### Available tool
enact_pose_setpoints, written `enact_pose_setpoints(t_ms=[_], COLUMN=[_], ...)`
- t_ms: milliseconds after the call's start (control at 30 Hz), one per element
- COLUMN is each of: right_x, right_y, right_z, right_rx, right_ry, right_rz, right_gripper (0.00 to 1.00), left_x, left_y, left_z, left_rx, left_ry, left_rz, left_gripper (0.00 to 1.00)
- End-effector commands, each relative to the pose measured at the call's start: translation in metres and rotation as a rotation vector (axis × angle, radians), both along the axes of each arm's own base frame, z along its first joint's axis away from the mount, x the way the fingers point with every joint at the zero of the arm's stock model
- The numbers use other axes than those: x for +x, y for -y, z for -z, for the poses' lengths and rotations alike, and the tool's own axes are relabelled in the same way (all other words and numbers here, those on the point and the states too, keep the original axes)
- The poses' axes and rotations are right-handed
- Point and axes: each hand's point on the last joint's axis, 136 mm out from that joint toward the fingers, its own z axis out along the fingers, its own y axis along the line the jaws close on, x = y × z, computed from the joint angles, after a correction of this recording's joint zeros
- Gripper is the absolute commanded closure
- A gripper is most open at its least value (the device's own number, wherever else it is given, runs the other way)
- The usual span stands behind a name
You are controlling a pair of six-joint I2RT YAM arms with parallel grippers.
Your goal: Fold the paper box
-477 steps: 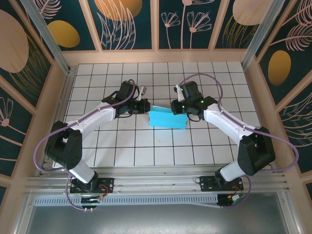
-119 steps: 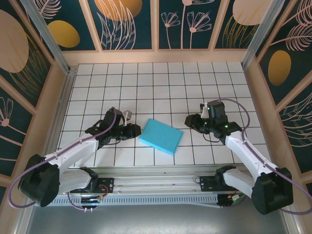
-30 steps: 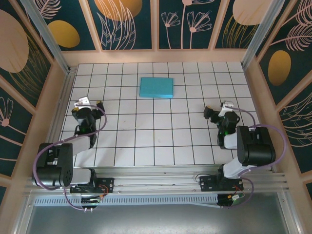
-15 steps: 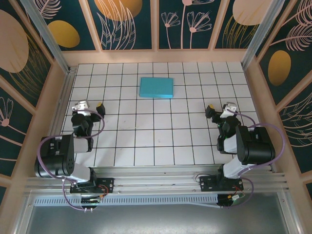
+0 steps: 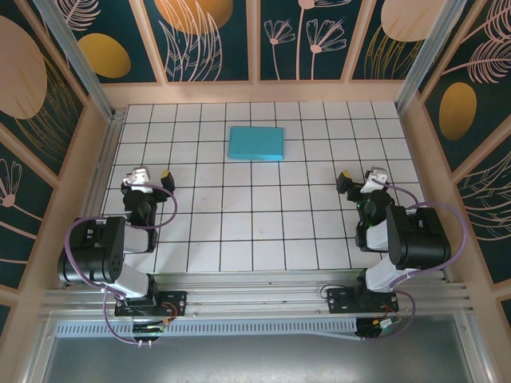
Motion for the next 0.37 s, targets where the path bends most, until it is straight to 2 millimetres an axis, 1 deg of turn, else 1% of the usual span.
enact_pose_setpoints(t_ms=[0, 100, 167, 333], right_x=[0.002, 0.0036, 0.0062, 0.0059], right_y=[0.0029, 0.0018, -0.0036, -0.0048], right_z=[-0.0149, -0.0125, -0.012, -0.0132], right_rx=[-0.019, -0.029, -0.04, -0.042], right_ry=[0.061, 0.047, 0.041, 0.046], right_rz=[0.023, 0.023, 0.002, -0.005], right_gripper=[0.01, 0.01, 0.01, 0.01], left_x=[0.0031, 0.005, 0.0053, 0.0053], left_y=[0.0032, 0.0083, 0.0084, 0.0083], left_z=[-0.0143, -0.0137, -0.0135, -0.0131], left_rx=[0.017, 0.026, 0.026, 0.025], left_ry=[0.054, 0.048, 0.047, 0.045], left_rz=[0.02, 0.052, 0.052, 0.052], left_gripper=[0.01, 0.01, 0.01, 0.01])
